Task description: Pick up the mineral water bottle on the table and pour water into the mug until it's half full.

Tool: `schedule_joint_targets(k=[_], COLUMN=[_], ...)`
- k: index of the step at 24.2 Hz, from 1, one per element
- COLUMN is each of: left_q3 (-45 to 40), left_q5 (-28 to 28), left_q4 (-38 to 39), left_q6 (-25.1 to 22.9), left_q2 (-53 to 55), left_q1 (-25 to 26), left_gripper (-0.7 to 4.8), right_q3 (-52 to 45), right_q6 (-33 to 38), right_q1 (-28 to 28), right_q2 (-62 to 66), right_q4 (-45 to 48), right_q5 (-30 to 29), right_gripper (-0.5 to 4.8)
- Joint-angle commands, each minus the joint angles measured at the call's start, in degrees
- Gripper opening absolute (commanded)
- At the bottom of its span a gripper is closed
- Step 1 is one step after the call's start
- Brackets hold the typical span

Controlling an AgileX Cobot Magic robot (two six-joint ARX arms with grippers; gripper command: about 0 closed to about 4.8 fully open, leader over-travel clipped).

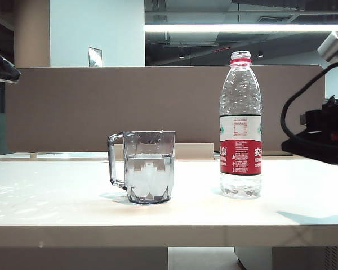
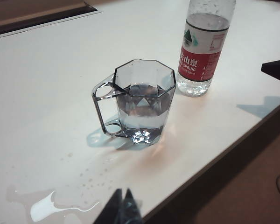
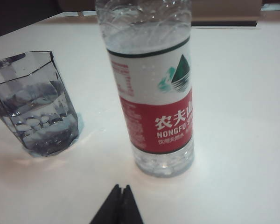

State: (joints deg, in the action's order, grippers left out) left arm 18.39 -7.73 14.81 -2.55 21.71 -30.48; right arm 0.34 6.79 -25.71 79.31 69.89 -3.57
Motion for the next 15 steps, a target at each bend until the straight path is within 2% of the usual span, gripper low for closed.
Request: schedule_joint_targets(k=[1, 3, 5, 10, 11, 12, 15], left_q3=[0.2, 0.2, 0.2, 0.2, 0.2, 0.2, 0.2], left_q5=[0.0, 0.0, 0.0, 0.0, 0.0, 0.0, 0.0], left_q4=[-0.5, -0.6, -0.3, -0.3, -0.3, -0.3, -0.3], left_q6=[0.2, 0.2, 0.2, 0.2, 0.2, 0.2, 0.2], left_q2=[0.0, 0.0, 0.0, 0.0, 0.0, 0.0, 0.0], left_q1=[0.0, 0.0, 0.0, 0.0, 0.0, 0.0, 0.0], left_gripper=[-0.01, -0.01, -0.01, -0.01, -0.01, -0.01, -0.01], right_q3=[-0.4, -0.4, -0.4, -0.3, -0.3, -0.3, -0.3], right_q6=[0.7, 0.7, 0.6, 0.4, 0.4, 0.4, 0.5], right_q1=[-0.1, 0.0, 0.0, 0.1, 0.2, 0.8, 3.2], right_q2=[-1.5, -4.1, -14.1, -26.5, -30.9, -34.6, -40.5], right_q4=[-3.8, -7.9, -20.5, -36.1, -42.5, -47.8, -56.1], right_q5=[-0.4, -0.3, 3.1, 7.1, 7.8, 7.6, 6.5], right_gripper=[-0.02, -0.02, -0.02, -0.02, -0.02, -0.02, -0.02])
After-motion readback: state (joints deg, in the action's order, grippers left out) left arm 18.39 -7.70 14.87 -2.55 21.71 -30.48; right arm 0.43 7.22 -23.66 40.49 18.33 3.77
